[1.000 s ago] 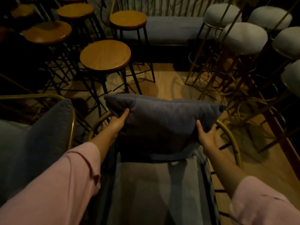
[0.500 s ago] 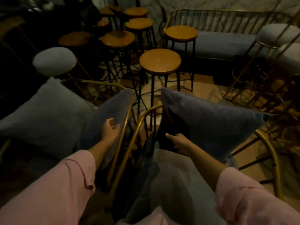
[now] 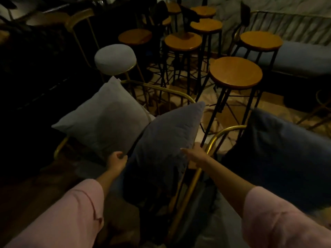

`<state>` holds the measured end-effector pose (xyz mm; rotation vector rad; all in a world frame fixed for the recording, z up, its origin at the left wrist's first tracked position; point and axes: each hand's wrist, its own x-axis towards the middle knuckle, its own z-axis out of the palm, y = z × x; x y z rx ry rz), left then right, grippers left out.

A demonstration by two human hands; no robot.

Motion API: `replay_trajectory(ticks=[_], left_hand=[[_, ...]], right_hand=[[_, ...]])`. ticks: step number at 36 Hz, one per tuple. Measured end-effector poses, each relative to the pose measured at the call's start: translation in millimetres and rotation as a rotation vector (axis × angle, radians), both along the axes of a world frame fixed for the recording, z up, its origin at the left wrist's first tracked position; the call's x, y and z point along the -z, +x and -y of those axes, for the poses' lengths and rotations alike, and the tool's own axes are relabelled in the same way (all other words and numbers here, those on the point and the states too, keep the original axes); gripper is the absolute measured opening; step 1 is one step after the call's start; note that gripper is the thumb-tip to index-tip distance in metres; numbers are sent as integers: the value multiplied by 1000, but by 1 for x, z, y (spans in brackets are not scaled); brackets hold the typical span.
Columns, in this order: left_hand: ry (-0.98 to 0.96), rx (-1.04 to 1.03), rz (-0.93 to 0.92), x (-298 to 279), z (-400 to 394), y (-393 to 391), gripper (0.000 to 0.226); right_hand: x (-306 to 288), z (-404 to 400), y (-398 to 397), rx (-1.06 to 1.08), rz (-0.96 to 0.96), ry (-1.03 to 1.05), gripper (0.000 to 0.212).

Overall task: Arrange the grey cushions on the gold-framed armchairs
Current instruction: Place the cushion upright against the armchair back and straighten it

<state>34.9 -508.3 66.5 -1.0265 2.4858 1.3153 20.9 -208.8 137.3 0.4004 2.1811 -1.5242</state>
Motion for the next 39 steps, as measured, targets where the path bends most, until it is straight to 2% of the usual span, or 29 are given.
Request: replay_trajectory(ticks=[1, 4, 5, 7, 10, 16, 23, 25, 27, 29, 30, 32, 34, 37, 39], left_hand=[[13, 20, 23, 6, 5, -9, 40], [41, 89, 83, 24, 15, -38, 41], [61, 112, 106, 30, 18, -49, 41], [102, 146, 151, 45, 22, -71, 43], [139, 181, 205, 72, 29, -101, 46], [225, 183, 258, 122, 30, -147, 45], [247, 171, 356, 182, 25, -181, 58], [287, 166, 383, 200, 30, -189, 66], [352, 170, 412, 224, 36, -199, 85], [434, 168, 418, 293, 57, -210, 107], [480, 165, 428, 330, 68, -215, 113], [556, 118, 440, 363, 81, -224, 116], [613, 70, 412, 349, 77, -222, 118], [623, 37, 444, 250, 45, -210, 123], [586, 0, 413, 214, 36, -202, 113]], right_hand=[[6, 11, -5, 36, -25, 2, 17], [31, 45, -28, 184, 31, 144, 82], [39, 55, -35, 238, 71, 188, 97], [50, 72, -47, 323, 117, 267, 111], [66, 88, -57, 405, 132, 419, 121], [97, 100, -62, 501, 50, 654, 121], [121, 93, -62, 539, -62, 745, 114], [126, 92, -63, 545, -90, 748, 113], [129, 91, -63, 556, -114, 749, 112], [133, 91, -64, 569, -133, 749, 112], [135, 90, -64, 575, -141, 752, 112], [136, 90, -63, 580, -154, 755, 112], [136, 89, -62, 583, -161, 746, 111], [131, 86, -59, 595, -171, 707, 109], [125, 83, -55, 612, -192, 651, 106]])
